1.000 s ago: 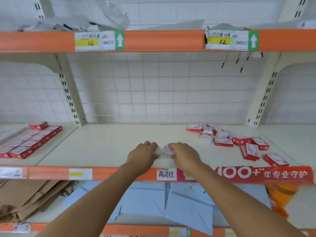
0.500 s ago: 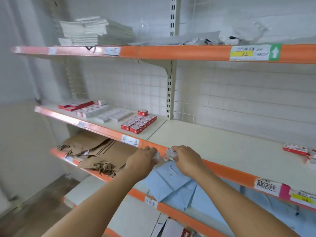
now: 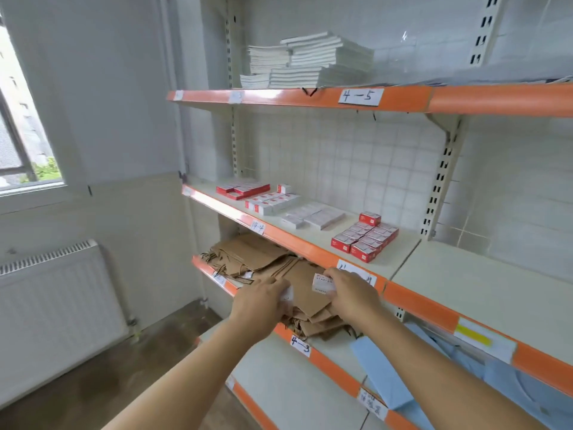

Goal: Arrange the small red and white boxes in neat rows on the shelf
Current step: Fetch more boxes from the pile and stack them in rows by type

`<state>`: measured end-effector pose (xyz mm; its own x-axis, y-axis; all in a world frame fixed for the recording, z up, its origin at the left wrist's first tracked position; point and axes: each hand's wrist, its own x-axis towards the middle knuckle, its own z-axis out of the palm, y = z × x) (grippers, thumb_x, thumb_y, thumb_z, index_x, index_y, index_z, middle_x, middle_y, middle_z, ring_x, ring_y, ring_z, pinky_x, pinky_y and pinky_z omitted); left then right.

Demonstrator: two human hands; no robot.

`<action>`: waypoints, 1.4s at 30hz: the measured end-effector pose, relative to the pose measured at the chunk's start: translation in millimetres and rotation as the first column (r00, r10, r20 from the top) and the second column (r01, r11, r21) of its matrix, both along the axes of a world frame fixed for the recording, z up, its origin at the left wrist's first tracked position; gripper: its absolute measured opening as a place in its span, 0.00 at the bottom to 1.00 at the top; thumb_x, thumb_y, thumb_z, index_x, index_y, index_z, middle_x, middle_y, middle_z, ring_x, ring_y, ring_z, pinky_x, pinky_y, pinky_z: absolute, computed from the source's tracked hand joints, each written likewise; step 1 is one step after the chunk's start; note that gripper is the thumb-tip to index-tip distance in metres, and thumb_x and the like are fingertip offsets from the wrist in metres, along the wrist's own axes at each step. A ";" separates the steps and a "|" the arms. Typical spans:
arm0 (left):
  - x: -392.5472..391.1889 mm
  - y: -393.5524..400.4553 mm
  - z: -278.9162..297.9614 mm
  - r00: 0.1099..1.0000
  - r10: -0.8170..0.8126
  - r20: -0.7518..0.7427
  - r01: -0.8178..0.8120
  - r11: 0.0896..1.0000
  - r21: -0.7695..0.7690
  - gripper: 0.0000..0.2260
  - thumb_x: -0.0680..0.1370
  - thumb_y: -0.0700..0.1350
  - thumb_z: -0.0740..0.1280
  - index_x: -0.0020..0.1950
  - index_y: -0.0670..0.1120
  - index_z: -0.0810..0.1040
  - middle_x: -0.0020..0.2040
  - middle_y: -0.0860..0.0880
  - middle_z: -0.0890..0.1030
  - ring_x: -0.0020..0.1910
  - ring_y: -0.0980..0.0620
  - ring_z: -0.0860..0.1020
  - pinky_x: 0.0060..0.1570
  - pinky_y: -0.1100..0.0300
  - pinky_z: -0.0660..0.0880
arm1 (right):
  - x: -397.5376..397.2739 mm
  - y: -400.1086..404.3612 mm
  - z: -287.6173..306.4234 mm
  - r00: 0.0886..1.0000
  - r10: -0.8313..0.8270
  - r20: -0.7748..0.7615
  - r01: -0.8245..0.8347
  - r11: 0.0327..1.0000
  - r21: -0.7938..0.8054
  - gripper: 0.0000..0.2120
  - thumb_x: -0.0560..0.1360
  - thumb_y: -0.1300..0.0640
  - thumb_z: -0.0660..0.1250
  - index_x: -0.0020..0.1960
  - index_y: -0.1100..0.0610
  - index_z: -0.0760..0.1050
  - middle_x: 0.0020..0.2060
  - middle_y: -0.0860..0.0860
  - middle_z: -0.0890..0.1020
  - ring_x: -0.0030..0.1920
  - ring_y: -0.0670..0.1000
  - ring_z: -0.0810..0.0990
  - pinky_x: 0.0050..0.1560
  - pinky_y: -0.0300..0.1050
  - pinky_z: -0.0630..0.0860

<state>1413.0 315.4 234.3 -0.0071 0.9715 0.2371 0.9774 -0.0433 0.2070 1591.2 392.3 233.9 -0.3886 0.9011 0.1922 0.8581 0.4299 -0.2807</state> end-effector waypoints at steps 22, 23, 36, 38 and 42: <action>-99.4 234.9 8.2 0.990 -0.137 0.025 0.138 0.989 -0.052 0.16 0.80 0.54 0.58 0.68 0.56 0.67 0.62 0.53 0.69 0.60 0.52 0.70 0.43 0.57 0.71 | -92.6 195.3 3.4 0.988 -0.154 -0.032 0.155 0.988 0.020 0.18 0.77 0.57 0.63 0.67 0.52 0.68 0.60 0.50 0.76 0.60 0.53 0.73 0.52 0.50 0.74; -101.6 246.1 8.8 0.988 -0.149 0.027 0.151 0.987 -0.054 0.16 0.80 0.54 0.58 0.68 0.56 0.67 0.62 0.52 0.69 0.60 0.52 0.69 0.44 0.57 0.70 | -94.6 201.6 3.4 0.986 -0.168 -0.024 0.168 0.986 0.014 0.18 0.77 0.57 0.63 0.67 0.51 0.68 0.60 0.50 0.76 0.60 0.53 0.73 0.53 0.50 0.74; -131.4 344.2 4.6 0.845 -0.534 0.028 0.529 0.827 -0.191 0.19 0.78 0.55 0.63 0.68 0.54 0.68 0.62 0.52 0.69 0.64 0.52 0.68 0.55 0.54 0.69 | -138.0 233.0 -20.7 0.881 -0.473 -0.020 0.473 0.881 -0.006 0.23 0.76 0.60 0.64 0.70 0.50 0.66 0.62 0.48 0.67 0.63 0.50 0.67 0.54 0.44 0.72; -136.6 349.8 3.3 0.817 -0.575 0.042 0.572 0.799 -0.187 0.19 0.78 0.55 0.63 0.67 0.53 0.68 0.61 0.52 0.70 0.63 0.52 0.68 0.53 0.55 0.68 | -143.8 231.9 -21.8 0.857 -0.515 -0.021 0.514 0.857 -0.017 0.24 0.76 0.60 0.64 0.70 0.50 0.66 0.62 0.48 0.67 0.63 0.50 0.66 0.55 0.45 0.72; -140.5 355.7 0.1 0.781 -0.619 0.082 0.624 0.766 -0.157 0.17 0.77 0.55 0.64 0.64 0.52 0.67 0.59 0.54 0.71 0.61 0.53 0.69 0.49 0.57 0.67 | -149.2 231.9 -21.2 0.819 -0.573 -0.009 0.573 0.820 -0.006 0.24 0.76 0.60 0.64 0.70 0.48 0.67 0.60 0.48 0.68 0.63 0.51 0.65 0.54 0.44 0.71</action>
